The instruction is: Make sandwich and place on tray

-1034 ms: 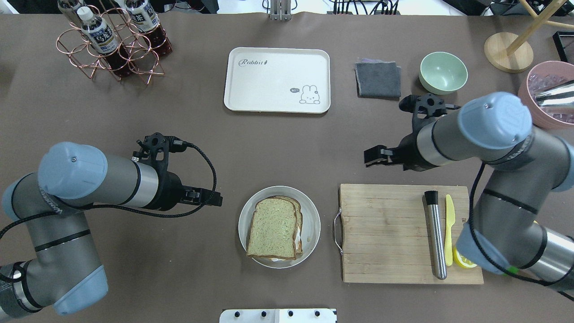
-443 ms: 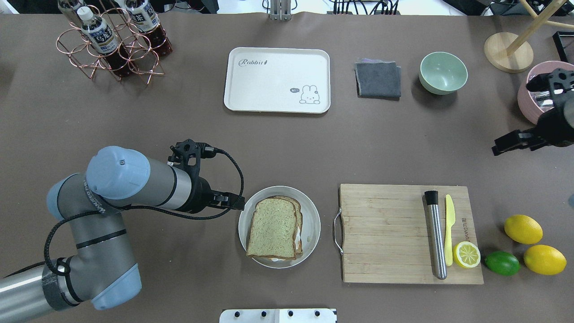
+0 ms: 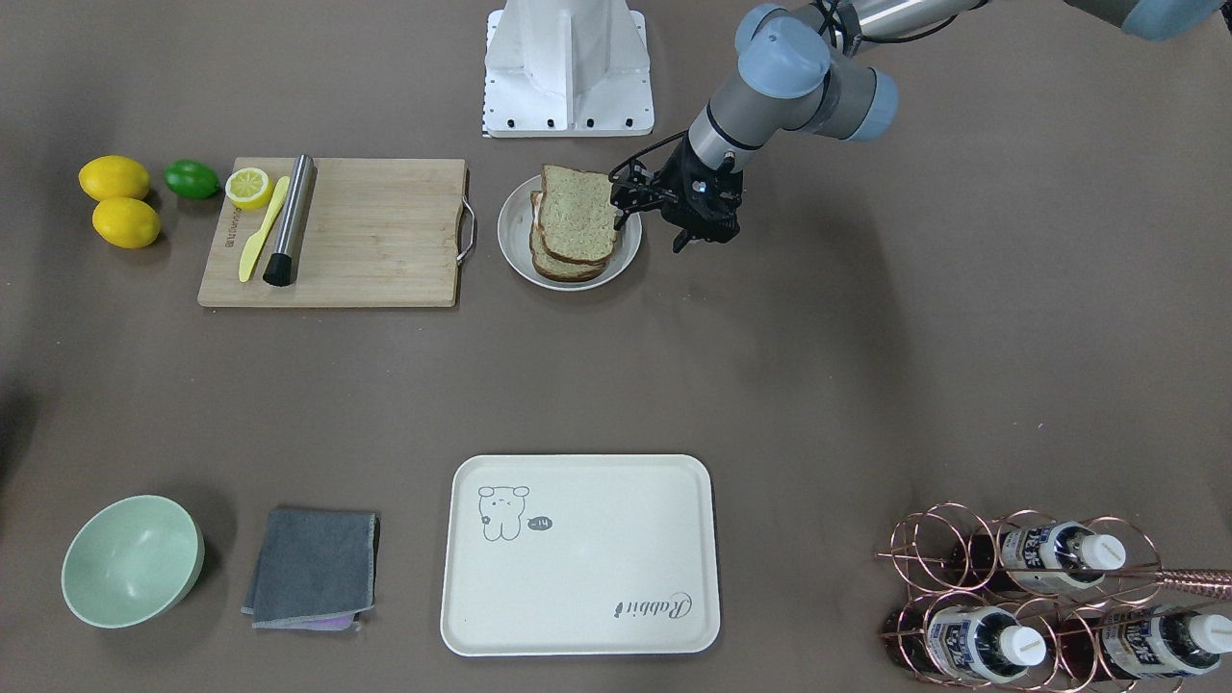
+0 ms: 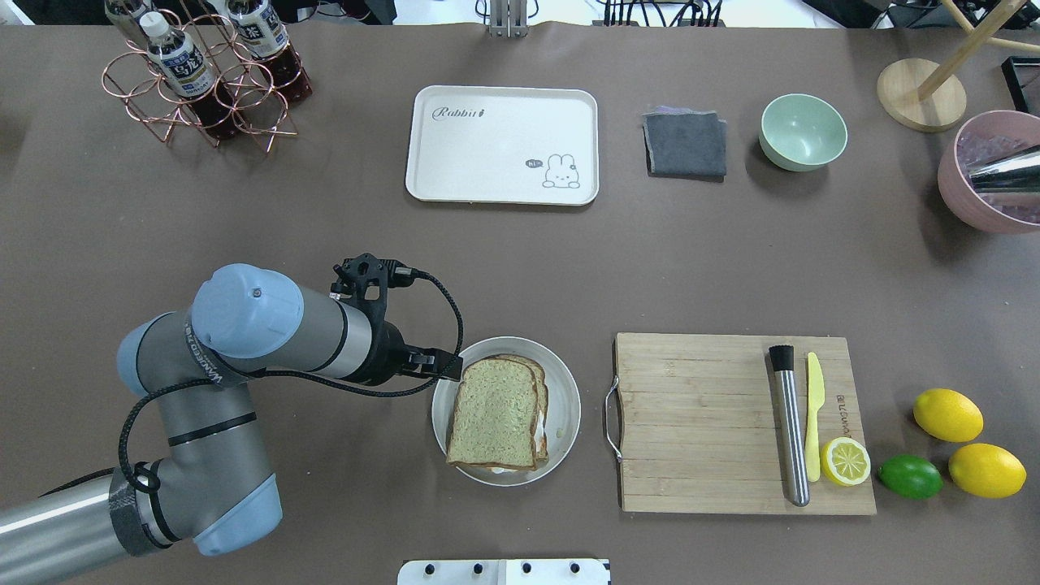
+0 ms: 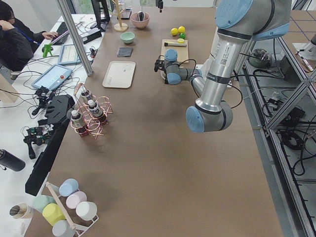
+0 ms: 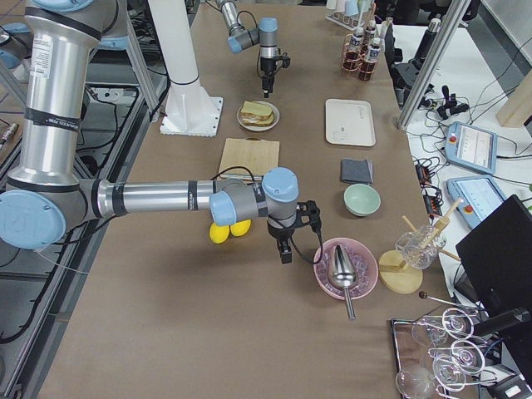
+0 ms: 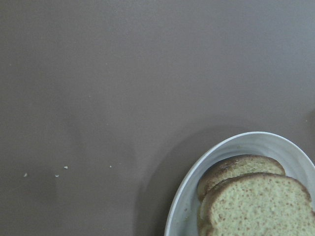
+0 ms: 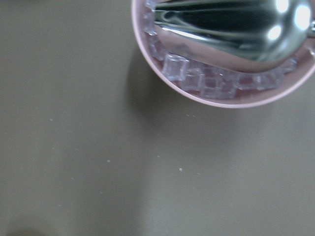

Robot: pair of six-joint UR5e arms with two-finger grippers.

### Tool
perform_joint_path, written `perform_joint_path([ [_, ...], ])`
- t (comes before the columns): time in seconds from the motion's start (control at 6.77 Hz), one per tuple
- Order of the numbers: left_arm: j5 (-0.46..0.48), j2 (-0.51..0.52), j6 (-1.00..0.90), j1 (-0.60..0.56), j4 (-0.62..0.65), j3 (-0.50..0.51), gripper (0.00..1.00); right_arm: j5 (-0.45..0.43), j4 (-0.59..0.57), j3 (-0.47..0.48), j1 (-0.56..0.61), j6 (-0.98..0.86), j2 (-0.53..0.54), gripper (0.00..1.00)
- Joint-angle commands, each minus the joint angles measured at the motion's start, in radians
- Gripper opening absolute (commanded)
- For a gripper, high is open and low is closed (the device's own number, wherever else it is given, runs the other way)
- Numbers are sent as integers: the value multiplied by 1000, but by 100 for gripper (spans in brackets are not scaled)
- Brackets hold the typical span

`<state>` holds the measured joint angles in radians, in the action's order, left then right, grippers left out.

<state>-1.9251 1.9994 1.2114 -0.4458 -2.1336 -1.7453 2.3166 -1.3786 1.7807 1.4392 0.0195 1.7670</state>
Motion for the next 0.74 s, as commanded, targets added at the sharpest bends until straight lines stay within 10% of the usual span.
perform_joint_path([
  [0.0,0,-2,-1,7,1,3,93,17,-192,-20,102,-157,-52,100],
  [0.3,2,-1,-1,18,0,35,90,-42,-224,-73,153,-286,-44,100],
  [0.59,0,1,-6,39,-3,43,46,-42,-223,-73,159,-286,-43,100],
])
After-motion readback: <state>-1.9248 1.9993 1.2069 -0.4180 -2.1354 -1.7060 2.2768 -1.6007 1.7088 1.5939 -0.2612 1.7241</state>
